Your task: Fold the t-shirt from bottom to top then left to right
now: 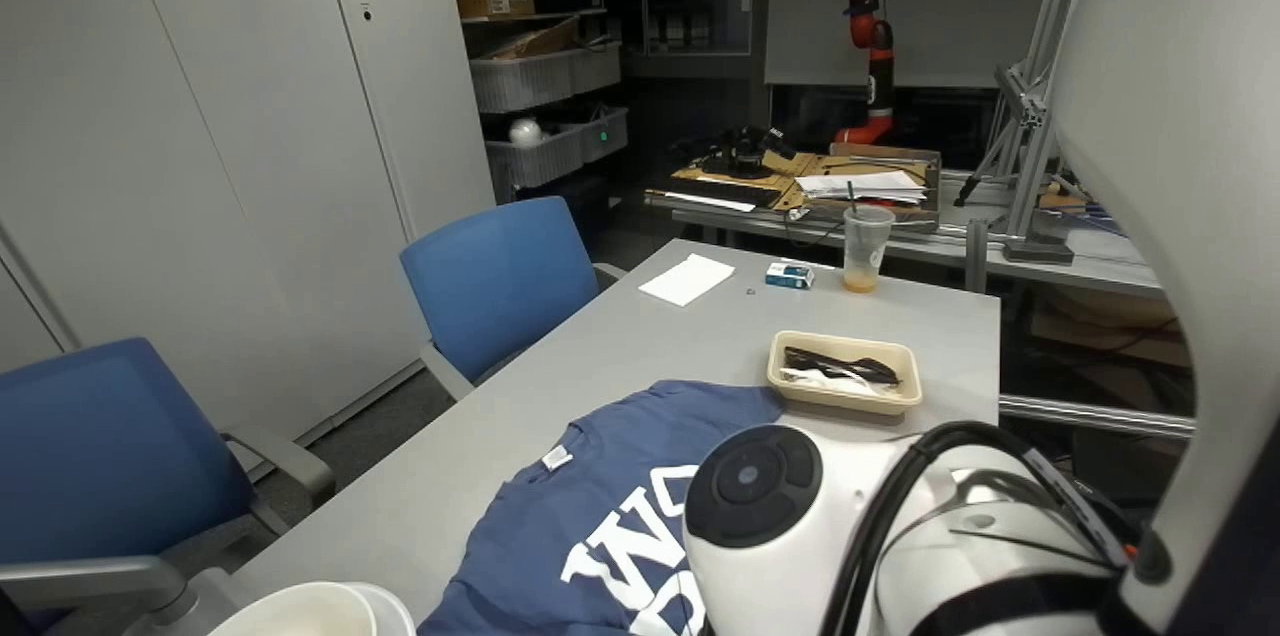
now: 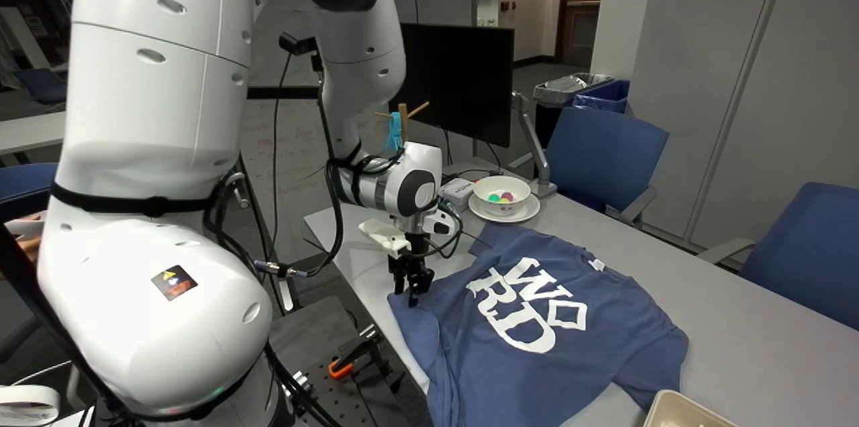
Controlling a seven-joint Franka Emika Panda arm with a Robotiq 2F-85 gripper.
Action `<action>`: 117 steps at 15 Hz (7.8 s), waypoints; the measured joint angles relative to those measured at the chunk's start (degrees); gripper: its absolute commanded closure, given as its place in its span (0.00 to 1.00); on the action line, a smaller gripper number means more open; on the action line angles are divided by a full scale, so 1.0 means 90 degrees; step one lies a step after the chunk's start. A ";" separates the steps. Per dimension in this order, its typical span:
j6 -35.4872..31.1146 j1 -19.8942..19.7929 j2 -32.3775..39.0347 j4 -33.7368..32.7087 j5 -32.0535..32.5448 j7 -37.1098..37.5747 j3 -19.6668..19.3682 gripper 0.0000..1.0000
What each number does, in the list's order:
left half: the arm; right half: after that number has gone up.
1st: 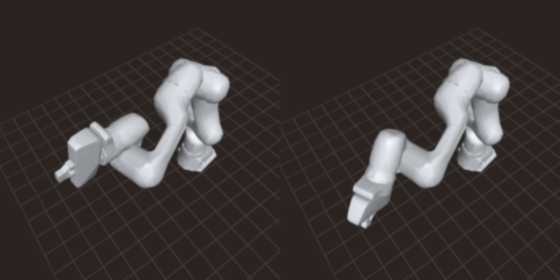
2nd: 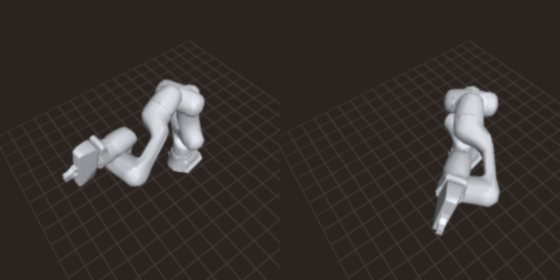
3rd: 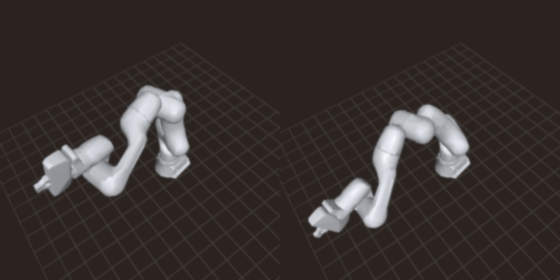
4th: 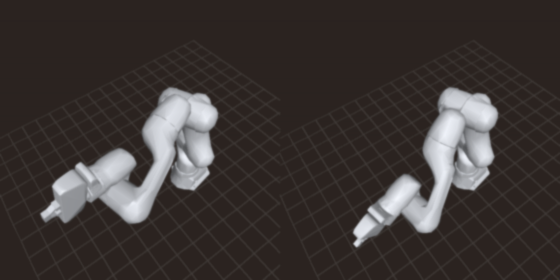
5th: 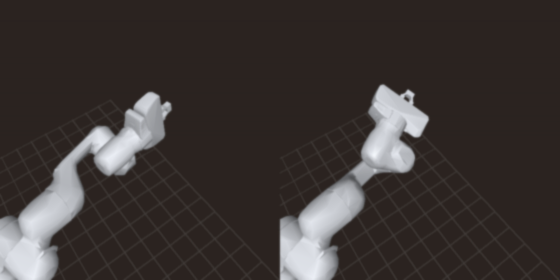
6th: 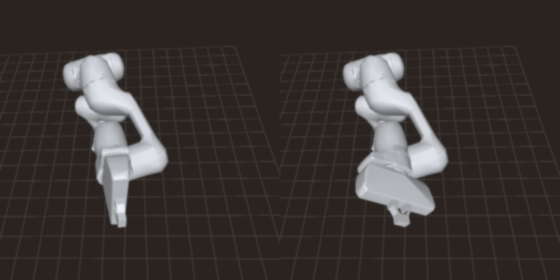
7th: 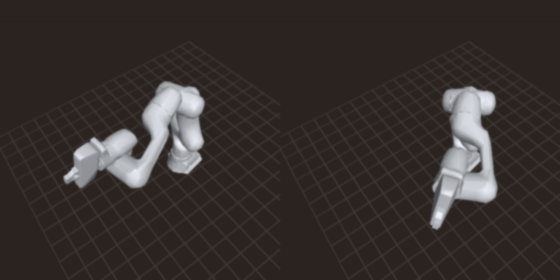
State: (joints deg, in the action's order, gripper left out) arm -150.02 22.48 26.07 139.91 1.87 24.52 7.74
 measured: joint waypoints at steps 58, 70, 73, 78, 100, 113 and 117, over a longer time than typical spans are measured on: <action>-0.0667 0.0225 0.1452 -0.4002 0.1991 0.0529 -0.1306 0.35; 0.1938 -0.1747 -0.0207 -0.3104 -0.0168 -0.3218 0.0115 0.00; 0.2703 -0.2001 -0.0645 -0.2888 -0.0226 -0.3627 0.0059 0.00; 0.3280 -0.2072 -0.1160 -0.2556 0.0074 -0.3759 -0.0162 0.00; 0.2460 -0.3153 -0.0173 -0.2208 0.0347 -0.5362 -0.0819 0.00; 0.1309 -0.3203 0.1089 -0.2454 0.0993 -0.4627 -0.1321 0.23; 0.1307 -0.3201 0.1226 -0.2632 0.0993 -0.4508 -0.1331 0.36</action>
State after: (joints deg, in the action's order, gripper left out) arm -138.26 -6.33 37.10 116.22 10.81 -16.05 -4.24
